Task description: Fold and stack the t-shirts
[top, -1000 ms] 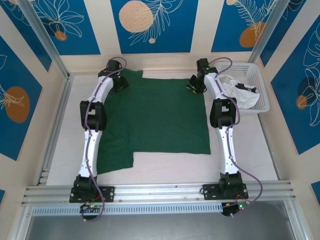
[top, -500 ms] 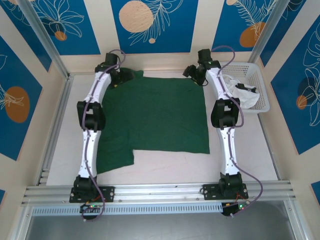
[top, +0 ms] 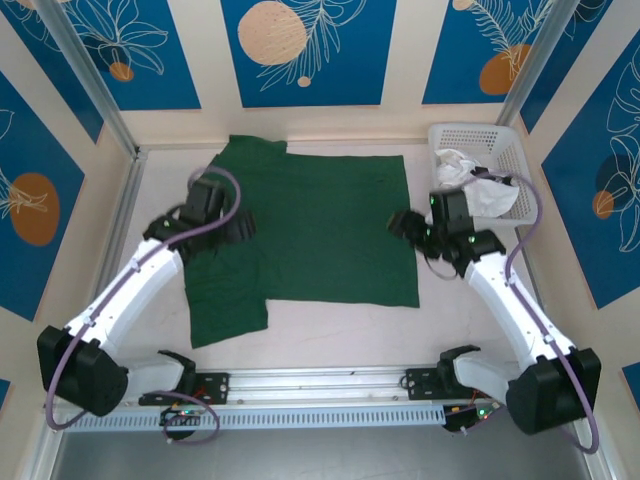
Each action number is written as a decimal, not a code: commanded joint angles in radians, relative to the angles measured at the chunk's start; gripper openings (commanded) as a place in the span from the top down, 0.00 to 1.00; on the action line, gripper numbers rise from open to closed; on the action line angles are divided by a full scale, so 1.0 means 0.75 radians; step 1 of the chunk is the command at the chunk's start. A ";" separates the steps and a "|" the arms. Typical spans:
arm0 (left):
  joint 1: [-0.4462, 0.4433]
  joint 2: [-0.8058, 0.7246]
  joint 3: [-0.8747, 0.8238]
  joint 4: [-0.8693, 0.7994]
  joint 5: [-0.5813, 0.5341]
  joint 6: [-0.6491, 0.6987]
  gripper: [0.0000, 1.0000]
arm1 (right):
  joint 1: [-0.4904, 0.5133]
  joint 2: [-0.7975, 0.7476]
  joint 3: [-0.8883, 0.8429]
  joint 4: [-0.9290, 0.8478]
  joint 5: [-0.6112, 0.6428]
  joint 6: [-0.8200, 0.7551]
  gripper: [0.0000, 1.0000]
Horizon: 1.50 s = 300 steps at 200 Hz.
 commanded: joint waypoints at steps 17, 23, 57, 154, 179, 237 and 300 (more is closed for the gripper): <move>-0.021 -0.278 -0.352 -0.341 0.020 -0.194 0.23 | -0.059 -0.252 -0.366 -0.242 0.012 0.085 0.31; -0.023 -0.317 -0.378 -0.376 0.029 -0.220 0.24 | -0.073 -0.271 -0.407 -0.246 -0.007 0.106 0.33; -0.080 -0.470 -0.510 -0.480 0.013 -0.448 0.29 | -0.090 -0.273 -0.491 -0.190 -0.045 0.190 0.35; -0.055 -0.642 -0.823 -0.406 -0.140 -0.761 0.46 | -0.260 -0.265 -0.530 -0.102 -0.142 0.136 0.37; 0.003 -0.716 -0.874 -0.350 -0.141 -0.724 0.56 | -0.281 -0.263 -0.527 -0.087 -0.160 0.115 0.37; 0.033 -0.716 -0.888 -0.344 -0.140 -0.678 0.67 | -0.319 -0.258 -0.509 -0.102 -0.151 0.113 0.37; 0.025 -0.485 -0.813 -0.248 -0.078 -0.590 0.69 | -0.351 -0.182 -0.460 -0.063 -0.198 0.096 0.37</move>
